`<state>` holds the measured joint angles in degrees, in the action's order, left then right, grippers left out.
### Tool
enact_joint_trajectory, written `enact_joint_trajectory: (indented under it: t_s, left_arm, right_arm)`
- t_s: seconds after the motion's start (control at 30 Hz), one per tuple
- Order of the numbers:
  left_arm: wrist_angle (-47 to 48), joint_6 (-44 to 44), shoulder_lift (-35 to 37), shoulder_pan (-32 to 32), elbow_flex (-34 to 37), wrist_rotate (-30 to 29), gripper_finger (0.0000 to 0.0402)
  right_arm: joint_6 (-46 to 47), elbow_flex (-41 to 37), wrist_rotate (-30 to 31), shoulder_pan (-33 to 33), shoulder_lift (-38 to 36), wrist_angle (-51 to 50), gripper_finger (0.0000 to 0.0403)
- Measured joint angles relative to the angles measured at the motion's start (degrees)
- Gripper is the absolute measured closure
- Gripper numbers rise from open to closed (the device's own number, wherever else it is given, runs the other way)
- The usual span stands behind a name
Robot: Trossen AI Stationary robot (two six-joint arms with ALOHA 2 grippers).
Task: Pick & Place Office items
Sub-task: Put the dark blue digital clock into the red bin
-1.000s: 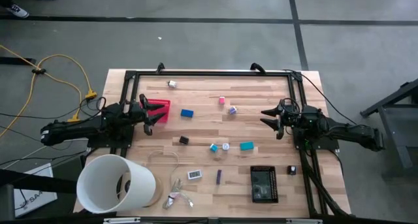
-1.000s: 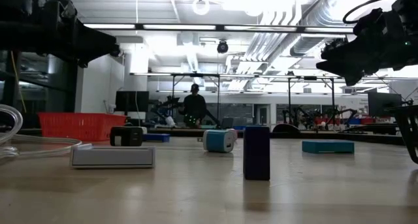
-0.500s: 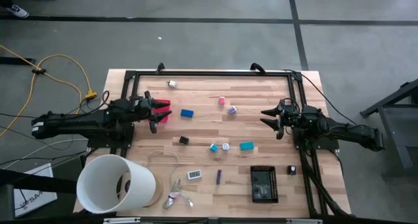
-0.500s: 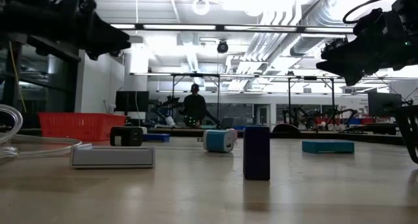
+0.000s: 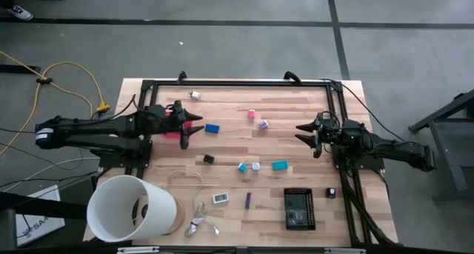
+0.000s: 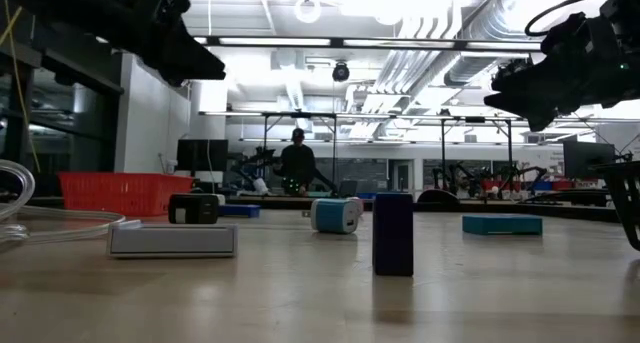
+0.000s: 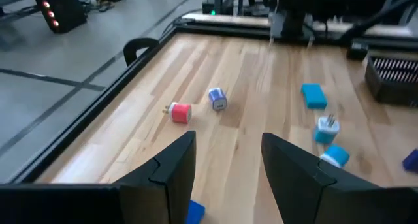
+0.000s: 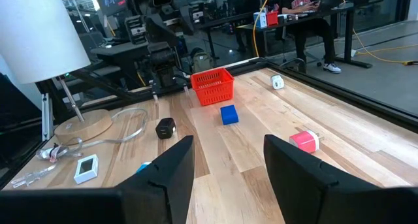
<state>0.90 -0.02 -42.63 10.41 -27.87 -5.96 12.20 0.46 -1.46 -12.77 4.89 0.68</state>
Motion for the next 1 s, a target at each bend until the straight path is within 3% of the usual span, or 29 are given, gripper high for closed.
enact_joint_trajectory:
  t_s: [0.27,0.43,0.6,0.77,1.0]
  left_arm:
    - [5.6,1.0,-4.6,3.6,-4.7,0.3,0.0235]
    - [9.6,1.9,-8.8,9.2,-8.8,8.5,0.0235]
    - [16.9,5.3,-14.3,13.7,-13.8,9.4,0.0235]
    - [24.2,9.3,-19.4,14.2,-18.8,12.9,0.0235]
    - [36.5,17.2,-27.0,12.4,-29.3,10.6,0.0235]
  right_arm:
    - [0.0,0.0,0.0,0.0,0.0,0.0,0.0231]
    - [0.0,0.0,0.0,0.0,0.0,0.0,0.0231]
    - [0.0,0.0,0.0,0.0,0.0,0.0,0.0231]
    - [0.0,0.0,0.0,0.0,0.0,0.0,0.0231]
    - [0.0,0.0,0.0,0.0,0.0,0.0,0.0231]
